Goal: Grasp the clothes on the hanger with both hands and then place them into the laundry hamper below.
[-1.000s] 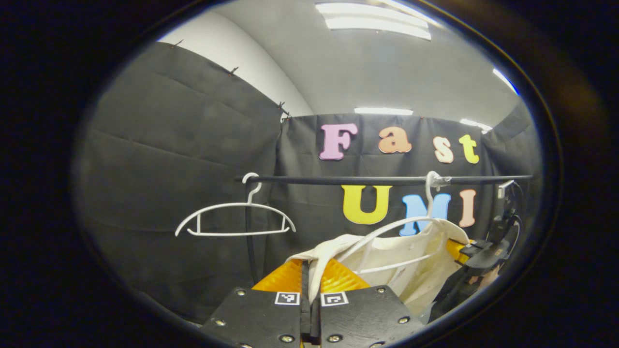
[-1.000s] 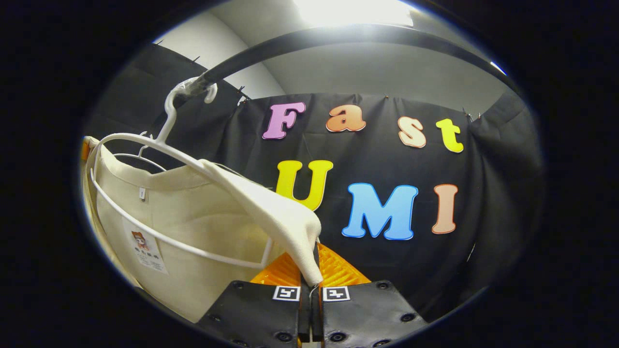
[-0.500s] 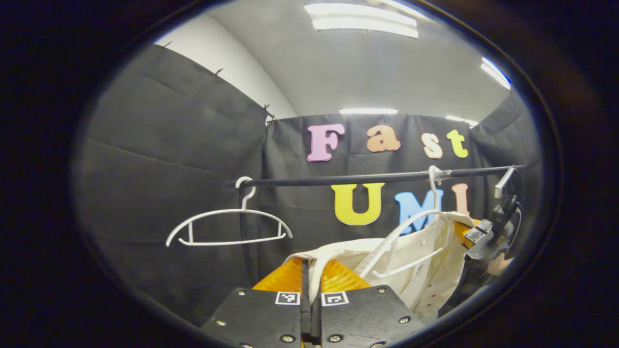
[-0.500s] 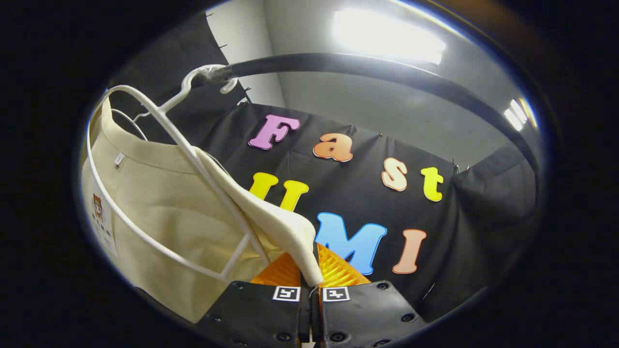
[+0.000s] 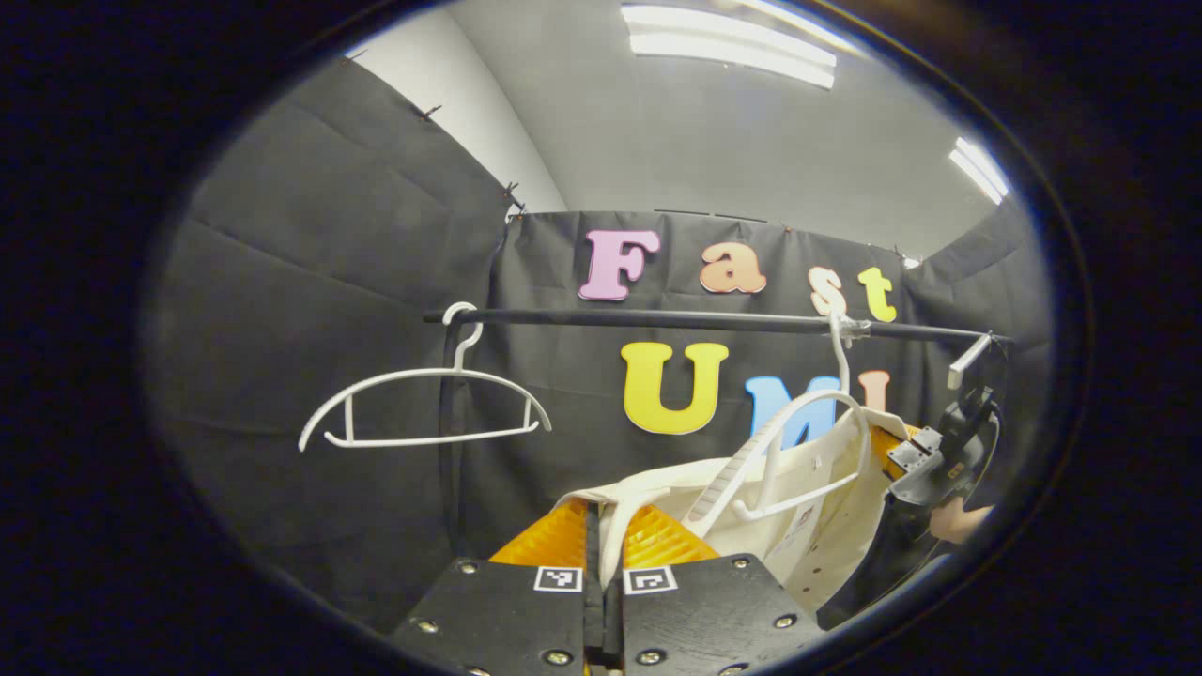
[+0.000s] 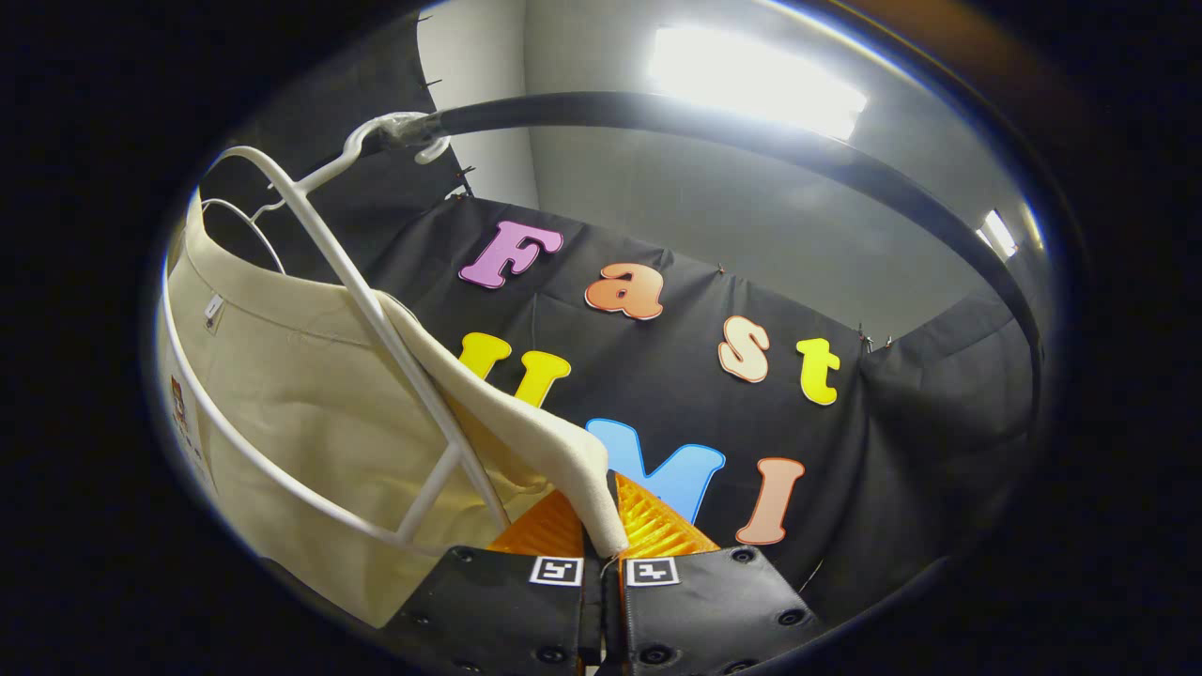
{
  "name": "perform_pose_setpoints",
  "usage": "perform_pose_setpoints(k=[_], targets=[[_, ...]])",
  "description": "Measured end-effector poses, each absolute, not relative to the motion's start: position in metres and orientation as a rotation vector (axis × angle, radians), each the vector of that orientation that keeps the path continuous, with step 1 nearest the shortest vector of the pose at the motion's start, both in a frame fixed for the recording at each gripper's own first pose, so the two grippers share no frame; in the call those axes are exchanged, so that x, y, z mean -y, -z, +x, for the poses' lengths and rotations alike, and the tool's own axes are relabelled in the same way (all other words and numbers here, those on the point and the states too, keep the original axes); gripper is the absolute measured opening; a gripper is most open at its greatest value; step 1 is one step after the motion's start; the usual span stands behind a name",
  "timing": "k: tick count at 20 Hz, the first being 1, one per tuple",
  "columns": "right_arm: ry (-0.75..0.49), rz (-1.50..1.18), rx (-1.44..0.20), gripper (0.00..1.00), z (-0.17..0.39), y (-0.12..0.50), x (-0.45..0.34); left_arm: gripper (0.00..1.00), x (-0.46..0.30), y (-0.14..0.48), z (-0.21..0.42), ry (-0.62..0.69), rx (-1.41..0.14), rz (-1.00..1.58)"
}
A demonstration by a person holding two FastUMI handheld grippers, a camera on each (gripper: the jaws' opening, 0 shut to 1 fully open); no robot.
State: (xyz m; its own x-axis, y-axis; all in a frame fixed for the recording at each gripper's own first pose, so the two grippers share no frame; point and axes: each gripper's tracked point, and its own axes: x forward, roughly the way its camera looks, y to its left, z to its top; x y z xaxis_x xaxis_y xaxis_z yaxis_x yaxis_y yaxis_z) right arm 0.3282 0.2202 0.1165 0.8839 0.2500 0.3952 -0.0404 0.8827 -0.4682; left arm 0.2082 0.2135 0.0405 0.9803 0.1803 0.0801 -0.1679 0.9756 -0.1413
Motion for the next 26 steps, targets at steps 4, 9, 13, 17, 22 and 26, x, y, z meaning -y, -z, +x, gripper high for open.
perform_pose_setpoints(k=[4, 9, 13, 17, 22, 26], targets=[[-0.151, -0.524, 0.479, 0.03, 0.339, -0.11, -0.217, 0.01, -0.217, -0.032, 0.217, -0.178, 0.084, -0.114], [-0.201, -0.608, 0.421, 0.03, 0.362, -0.065, -0.228, 0.01, -0.215, 0.005, 0.221, -0.174, 0.015, -0.141], [-0.224, -0.603, 0.321, 0.03, 0.375, -0.029, -0.216, 0.02, -0.205, 0.028, 0.226, -0.194, -0.049, -0.11], [-0.241, -0.517, 0.266, 0.03, 0.346, -0.014, -0.205, 0.01, -0.187, 0.047, 0.211, -0.221, -0.097, -0.081], [-0.263, -0.355, 0.178, 0.02, 0.307, 0.002, -0.174, 0.01, -0.156, 0.051, 0.189, -0.237, -0.129, -0.047], [-0.329, -0.251, 0.059, 0.04, 0.27, 0.027, -0.152, 0.01, -0.126, 0.047, 0.167, -0.269, -0.154, -0.026]])
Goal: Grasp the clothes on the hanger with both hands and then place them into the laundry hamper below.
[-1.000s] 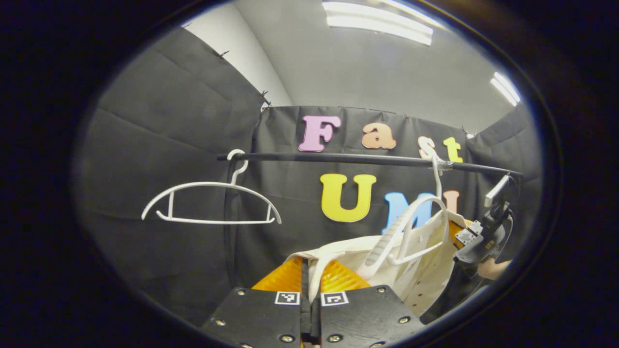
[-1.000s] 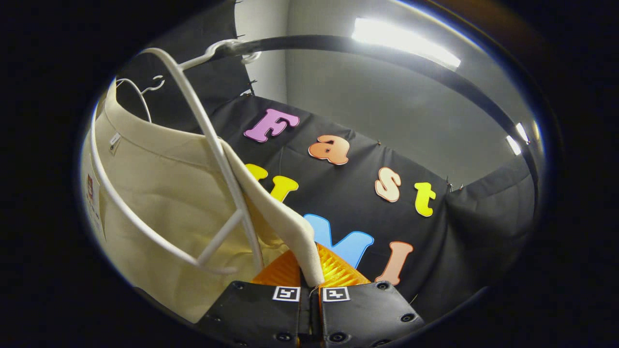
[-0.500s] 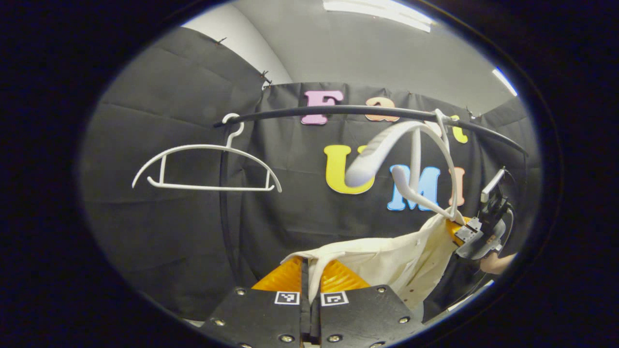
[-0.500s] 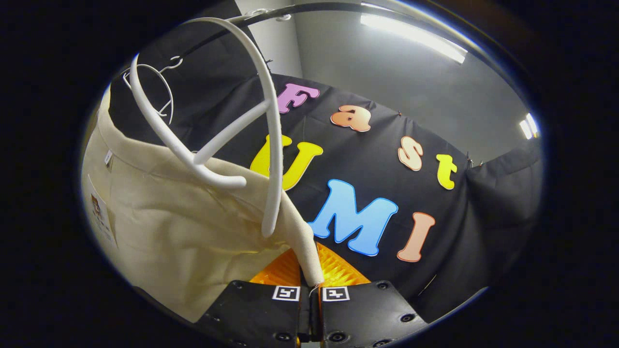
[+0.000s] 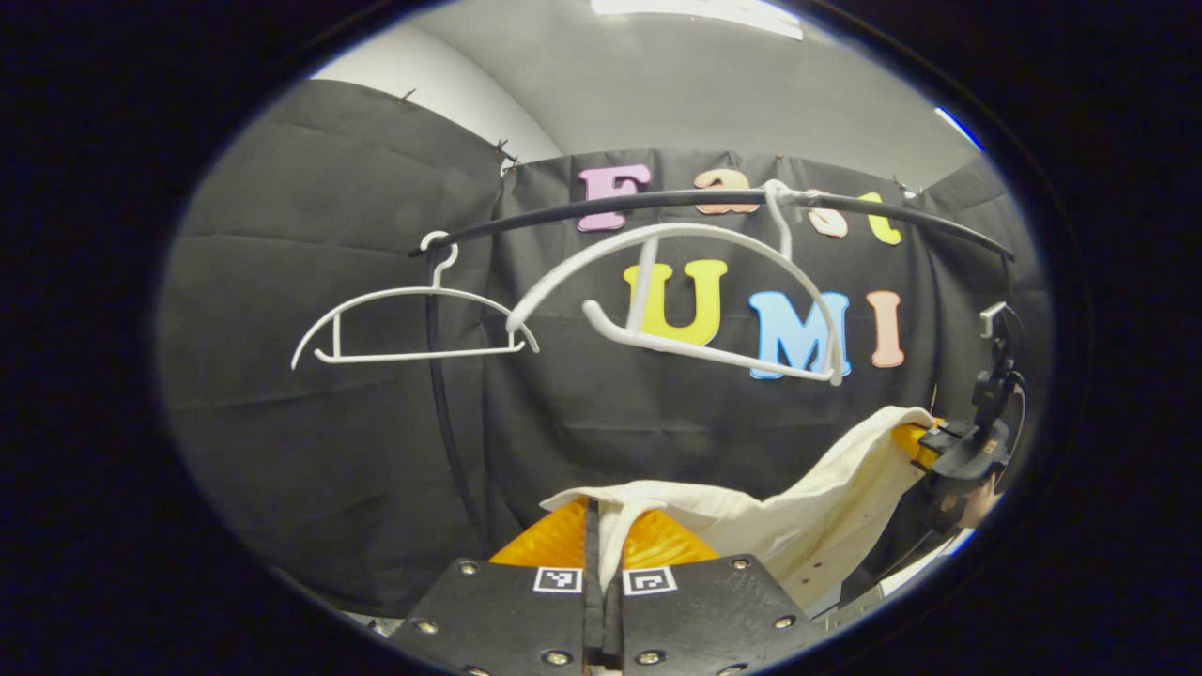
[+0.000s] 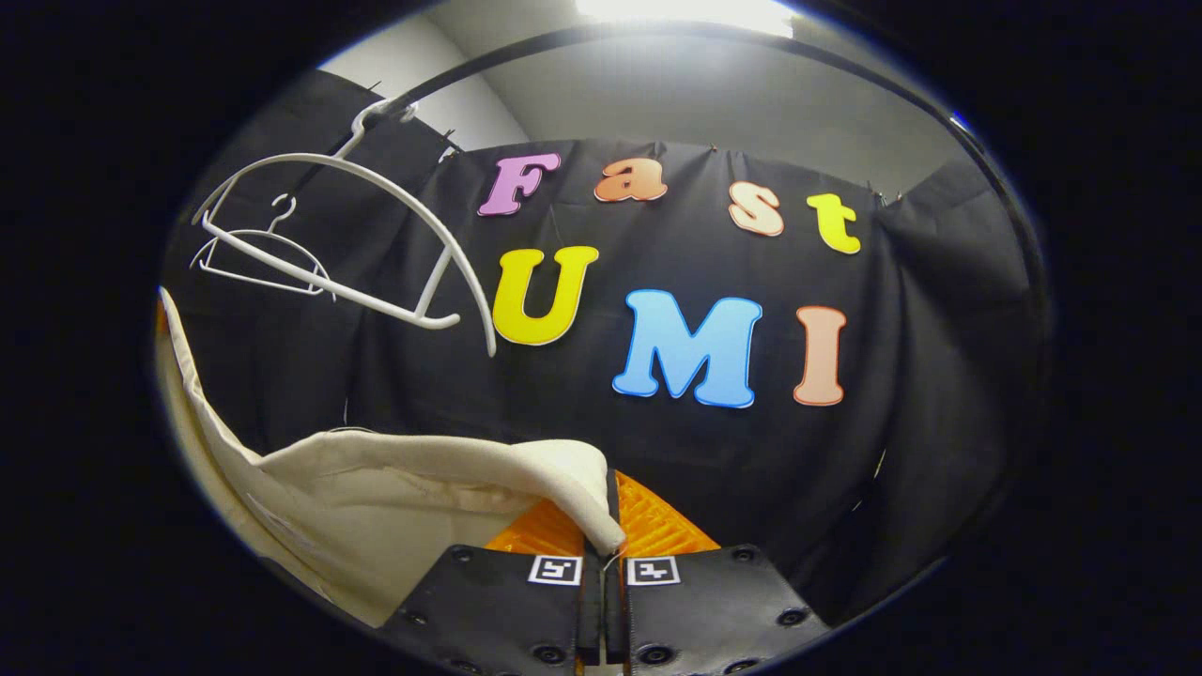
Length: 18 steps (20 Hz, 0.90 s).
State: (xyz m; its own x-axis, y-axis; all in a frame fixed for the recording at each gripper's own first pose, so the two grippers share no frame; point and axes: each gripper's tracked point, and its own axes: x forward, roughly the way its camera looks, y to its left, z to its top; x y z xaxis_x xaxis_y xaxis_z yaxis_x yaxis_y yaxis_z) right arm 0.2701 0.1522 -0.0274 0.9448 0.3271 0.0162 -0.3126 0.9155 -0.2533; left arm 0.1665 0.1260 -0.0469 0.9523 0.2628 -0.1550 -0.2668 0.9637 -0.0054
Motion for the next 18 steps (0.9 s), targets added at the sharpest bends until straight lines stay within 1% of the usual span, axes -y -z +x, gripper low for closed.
perform_pose_setpoints(k=[4, 5, 6, 7, 8, 9, 10, 11, 12, 15, 18], targets=[[-0.423, -0.242, 0.016, 0.04, 0.236, 0.044, -0.141, 0.01, -0.115, 0.048, 0.129, -0.309, -0.174, -0.048], [-0.448, -0.249, 0.002, 0.06, 0.23, 0.049, -0.14, 0.01, -0.113, 0.054, 0.122, -0.315, -0.185, -0.054], [-0.466, -0.256, -0.01, 0.01, 0.225, 0.053, -0.137, 0.01, -0.11, 0.059, 0.117, -0.321, -0.192, -0.058], [-0.482, -0.259, -0.02, 0.04, 0.221, 0.056, -0.134, 0.01, -0.103, 0.064, 0.117, -0.323, -0.196, -0.059], [-0.49, -0.26, -0.032, 0.01, 0.217, 0.061, -0.13, 0.02, -0.096, 0.065, 0.117, -0.321, -0.199, -0.055], [-0.498, -0.254, -0.045, 0.04, 0.214, 0.064, -0.127, 0.02, -0.084, 0.063, 0.121, -0.312, -0.206, -0.047], [-0.506, -0.253, -0.055, 0.04, 0.21, 0.066, -0.126, 0.02, -0.075, 0.062, 0.124, -0.302, -0.217, -0.038], [-0.503, -0.259, -0.062, 0.01, 0.206, 0.067, -0.123, 0.02, -0.075, 0.061, 0.133, -0.291, -0.224, -0.027], [-0.497, -0.259, -0.065, 0.04, 0.202, 0.066, -0.119, 0.02, -0.075, 0.06, 0.137, -0.277, -0.226, -0.014], [-0.469, -0.24, -0.102, 0.03, 0.184, 0.072, -0.116, 0.02, -0.074, 0.065, 0.13, -0.241, -0.24, 0.007], [-0.437, -0.231, -0.141, 0.04, 0.164, 0.076, -0.117, 0.02, -0.071, 0.07, 0.139, -0.189, -0.262, 0.014]])
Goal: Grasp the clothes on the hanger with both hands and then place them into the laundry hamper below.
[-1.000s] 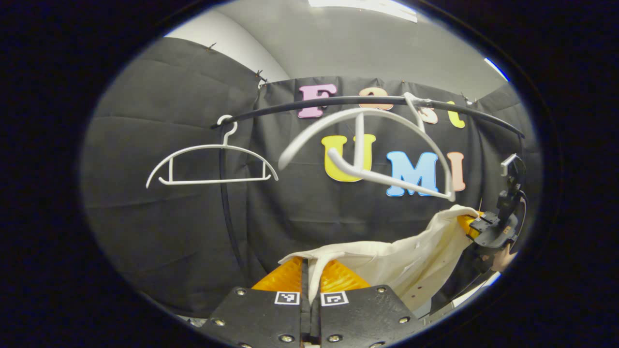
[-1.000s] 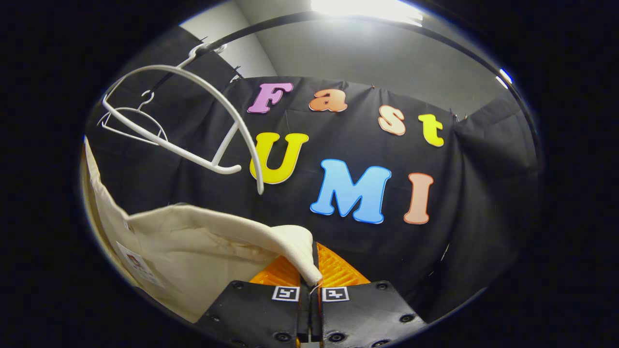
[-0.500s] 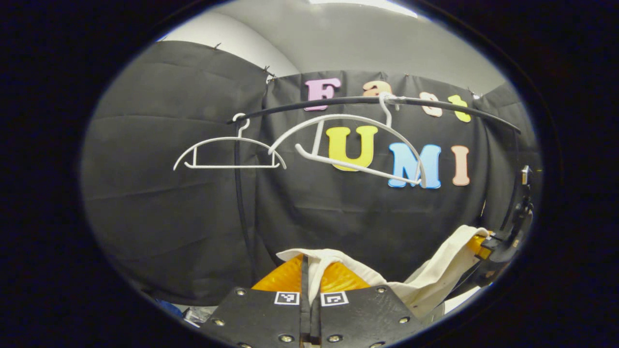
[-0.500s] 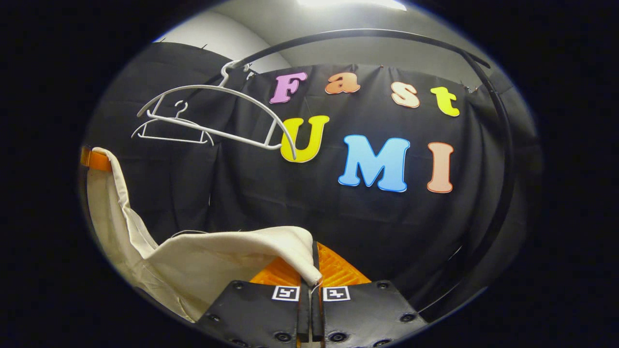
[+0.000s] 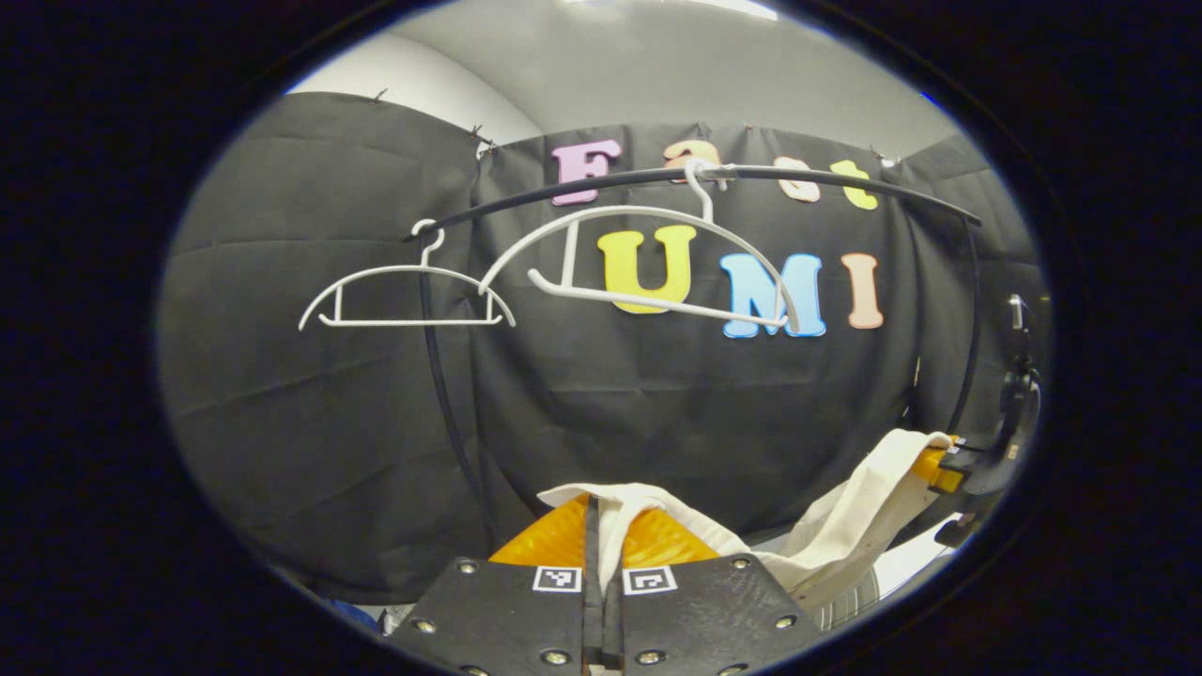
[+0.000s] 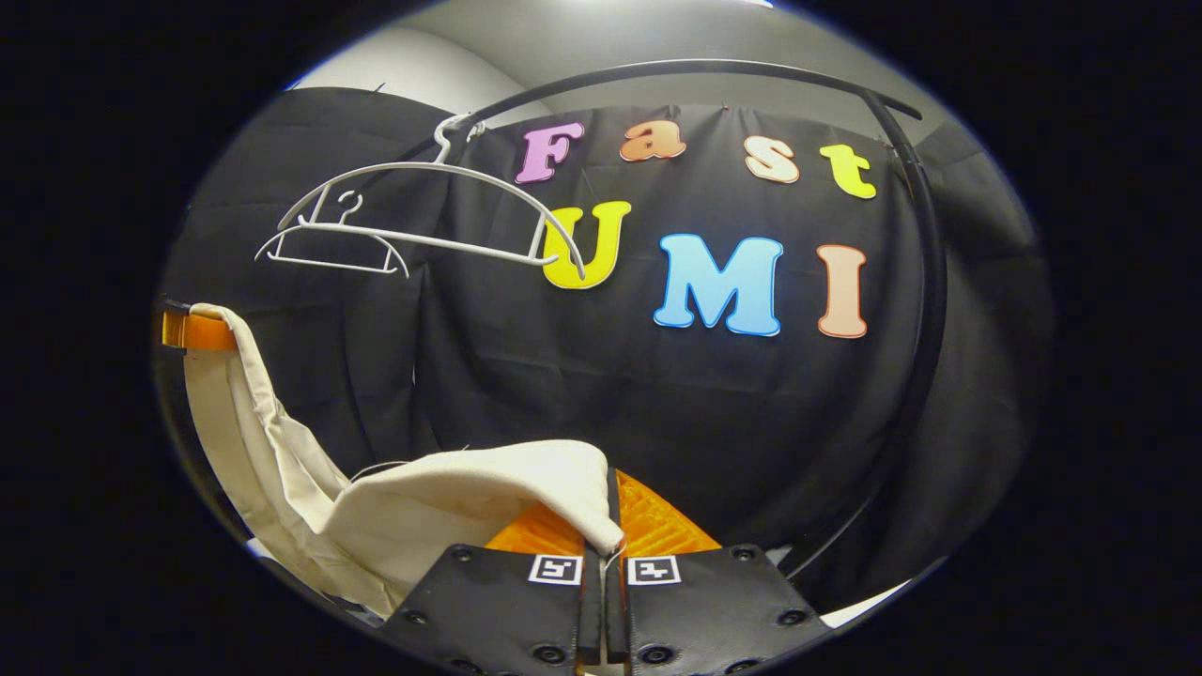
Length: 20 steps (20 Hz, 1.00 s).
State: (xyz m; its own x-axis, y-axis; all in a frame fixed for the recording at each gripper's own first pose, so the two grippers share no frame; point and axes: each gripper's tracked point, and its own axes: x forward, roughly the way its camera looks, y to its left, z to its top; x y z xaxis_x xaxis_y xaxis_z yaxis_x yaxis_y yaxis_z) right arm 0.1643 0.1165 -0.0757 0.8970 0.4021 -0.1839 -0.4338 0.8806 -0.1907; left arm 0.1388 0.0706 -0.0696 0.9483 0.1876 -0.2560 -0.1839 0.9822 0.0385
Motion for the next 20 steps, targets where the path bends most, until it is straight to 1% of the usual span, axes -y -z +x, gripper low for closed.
perform_pose_setpoints(k=[1, 5, 12, 15, 16, 17, 20], targets=[[-0.423, -0.233, -0.15, 0.04, 0.157, 0.075, -0.116, 0.0, -0.069, 0.073, 0.138, -0.164, -0.261, 0.019], [-0.364, -0.218, -0.203, 0.04, 0.132, 0.082, -0.115, 0.01, -0.064, 0.075, 0.141, -0.078, -0.266, 0.059], [-0.27, -0.17, -0.323, 0.04, 0.078, 0.115, -0.109, 0.02, -0.05, 0.114, 0.146, 0.079, -0.285, 0.052], [-0.234, -0.157, -0.365, 0.04, 0.065, 0.132, -0.106, 0.02, -0.045, 0.133, 0.15, 0.138, -0.303, 0.052], [-0.221, -0.153, -0.379, 0.07, 0.061, 0.138, -0.104, 0.02, -0.043, 0.138, 0.152, 0.156, -0.309, 0.055], [-0.209, -0.148, -0.393, 0.04, 0.058, 0.143, -0.103, 0.02, -0.041, 0.144, 0.152, 0.172, -0.313, 0.056], [-0.167, -0.104, -0.449, 0.04, 0.053, 0.165, -0.1, 0.02, -0.035, 0.163, 0.155, 0.214, -0.344, 0.052]])
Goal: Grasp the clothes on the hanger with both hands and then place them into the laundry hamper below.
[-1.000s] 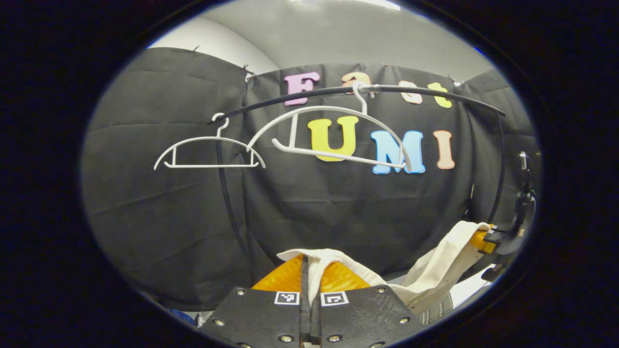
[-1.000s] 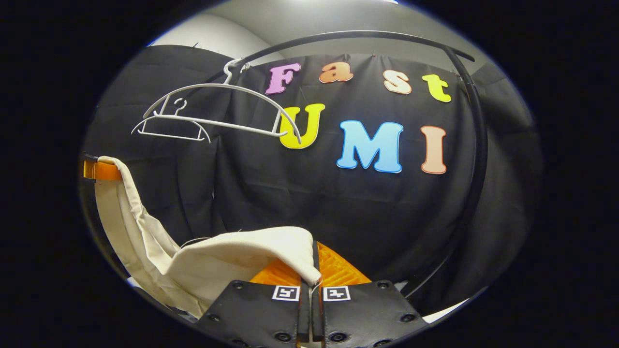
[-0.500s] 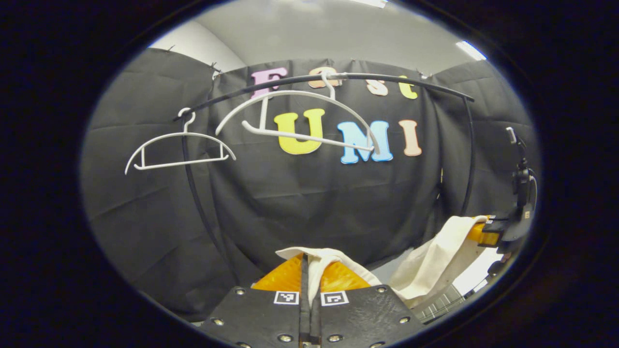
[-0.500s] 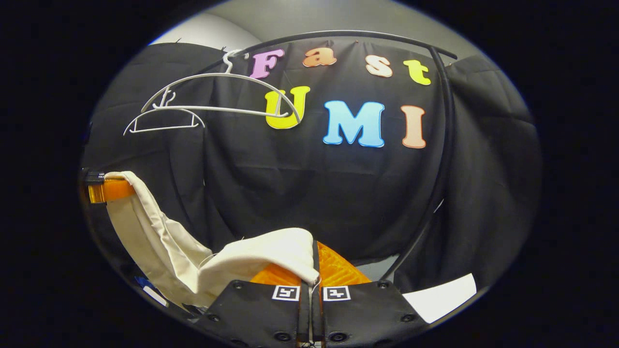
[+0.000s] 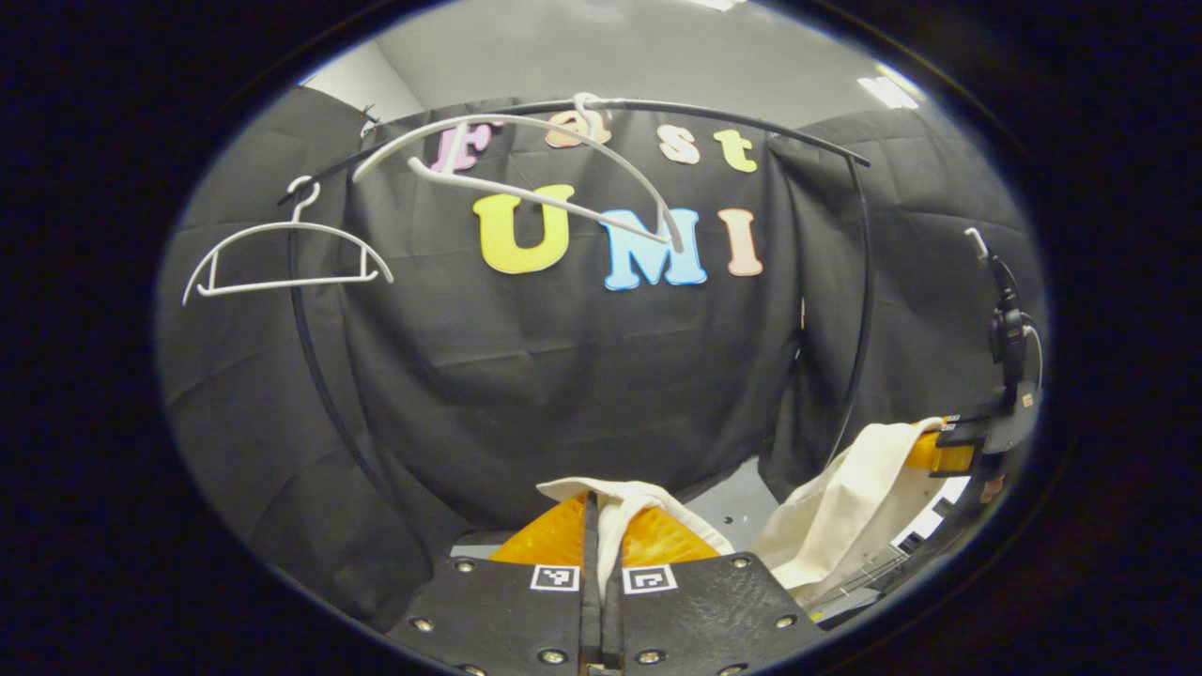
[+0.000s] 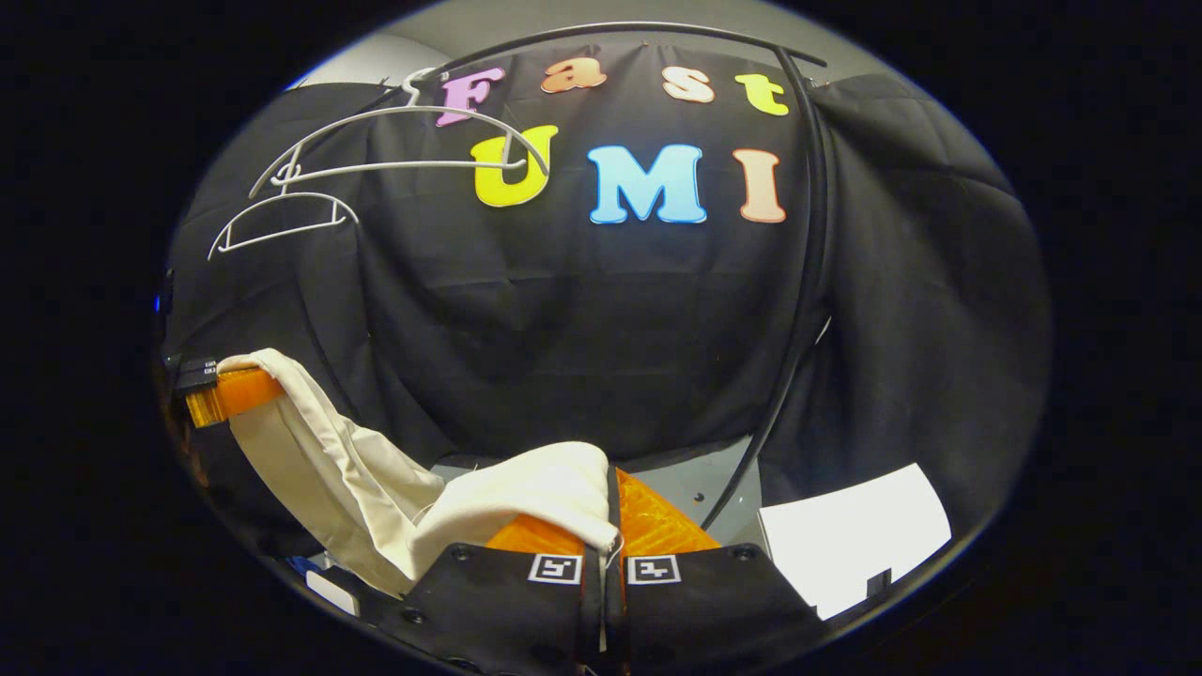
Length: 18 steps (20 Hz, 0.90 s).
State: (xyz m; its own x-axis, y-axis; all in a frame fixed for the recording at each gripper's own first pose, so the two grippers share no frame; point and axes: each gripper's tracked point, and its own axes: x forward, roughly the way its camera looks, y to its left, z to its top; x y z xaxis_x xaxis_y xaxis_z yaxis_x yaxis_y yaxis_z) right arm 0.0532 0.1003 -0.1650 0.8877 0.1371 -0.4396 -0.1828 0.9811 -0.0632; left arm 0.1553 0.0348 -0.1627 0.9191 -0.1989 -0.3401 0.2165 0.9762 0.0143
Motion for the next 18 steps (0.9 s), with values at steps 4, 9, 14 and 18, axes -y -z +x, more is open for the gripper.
perform_pose_setpoints(k=[4, 9, 14, 18], targets=[[-0.144, -0.109, -0.527, 0.04, 0.064, 0.193, -0.102, 0.02, -0.034, 0.208, 0.168, 0.231, -0.424, 0.025], [-0.118, -0.115, -0.639, 0.04, 0.061, 0.232, -0.102, 0.02, -0.036, 0.27, 0.172, 0.229, -0.528, 0.016], [-0.087, -0.058, -0.778, 0.04, 0.059, 0.273, -0.106, 0.02, -0.04, 0.319, 0.163, 0.248, -0.611, 0.044], [-0.065, -0.052, -0.812, 0.04, 0.056, 0.283, -0.105, 0.03, -0.043, 0.332, 0.162, 0.224, -0.649, 0.024]])
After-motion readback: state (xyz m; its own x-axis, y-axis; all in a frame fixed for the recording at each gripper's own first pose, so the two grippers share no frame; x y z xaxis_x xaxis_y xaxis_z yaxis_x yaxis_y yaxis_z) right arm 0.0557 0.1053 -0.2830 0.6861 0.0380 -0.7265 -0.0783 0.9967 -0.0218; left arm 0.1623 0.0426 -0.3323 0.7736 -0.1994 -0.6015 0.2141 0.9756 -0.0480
